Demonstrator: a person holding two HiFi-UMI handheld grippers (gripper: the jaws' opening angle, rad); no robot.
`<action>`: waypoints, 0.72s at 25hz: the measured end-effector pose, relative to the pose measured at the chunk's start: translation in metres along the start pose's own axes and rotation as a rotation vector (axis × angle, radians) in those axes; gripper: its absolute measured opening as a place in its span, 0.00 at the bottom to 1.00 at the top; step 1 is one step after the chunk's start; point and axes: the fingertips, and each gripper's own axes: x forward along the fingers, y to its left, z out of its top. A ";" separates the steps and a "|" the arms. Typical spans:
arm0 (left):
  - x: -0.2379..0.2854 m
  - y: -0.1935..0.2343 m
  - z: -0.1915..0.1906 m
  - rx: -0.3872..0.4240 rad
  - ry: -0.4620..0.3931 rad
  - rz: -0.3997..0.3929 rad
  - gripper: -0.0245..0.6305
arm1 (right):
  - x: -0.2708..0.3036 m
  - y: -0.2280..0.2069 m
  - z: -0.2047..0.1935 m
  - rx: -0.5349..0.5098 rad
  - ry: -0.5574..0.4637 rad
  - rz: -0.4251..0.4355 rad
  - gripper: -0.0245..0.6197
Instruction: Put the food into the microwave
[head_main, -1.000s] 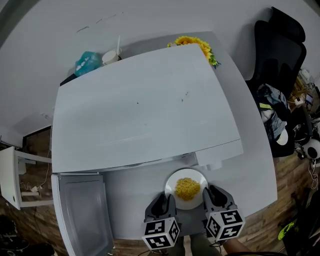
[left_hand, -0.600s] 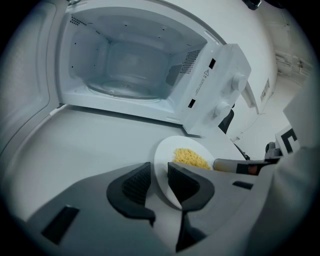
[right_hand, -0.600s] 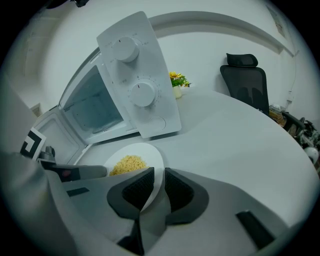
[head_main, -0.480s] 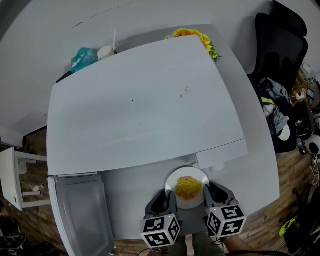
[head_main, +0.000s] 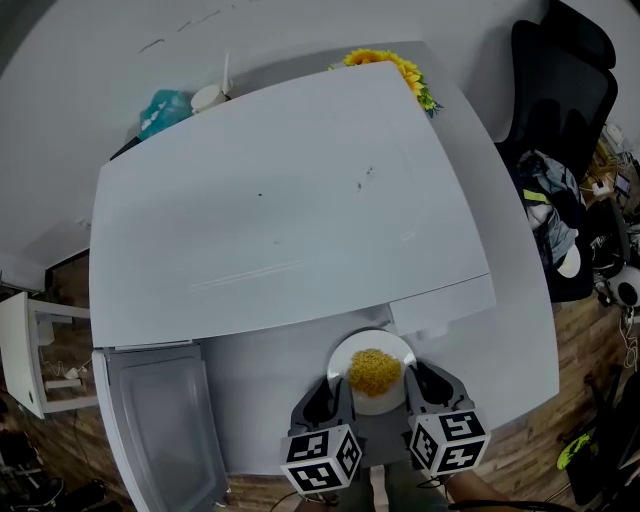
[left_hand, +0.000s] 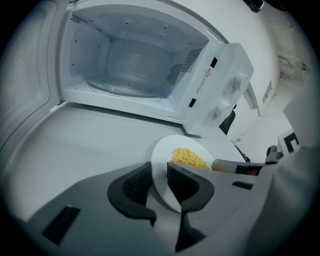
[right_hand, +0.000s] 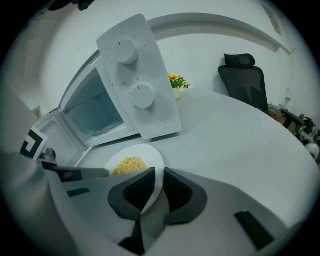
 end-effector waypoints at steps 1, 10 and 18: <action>-0.001 0.000 0.000 -0.005 -0.002 0.000 0.19 | 0.000 0.001 -0.001 0.001 0.000 0.001 0.14; -0.021 0.008 0.008 -0.049 -0.049 0.017 0.19 | -0.007 0.018 0.004 -0.013 -0.011 0.035 0.13; -0.052 0.025 0.020 -0.093 -0.108 0.051 0.19 | -0.014 0.051 0.018 -0.057 -0.035 0.087 0.13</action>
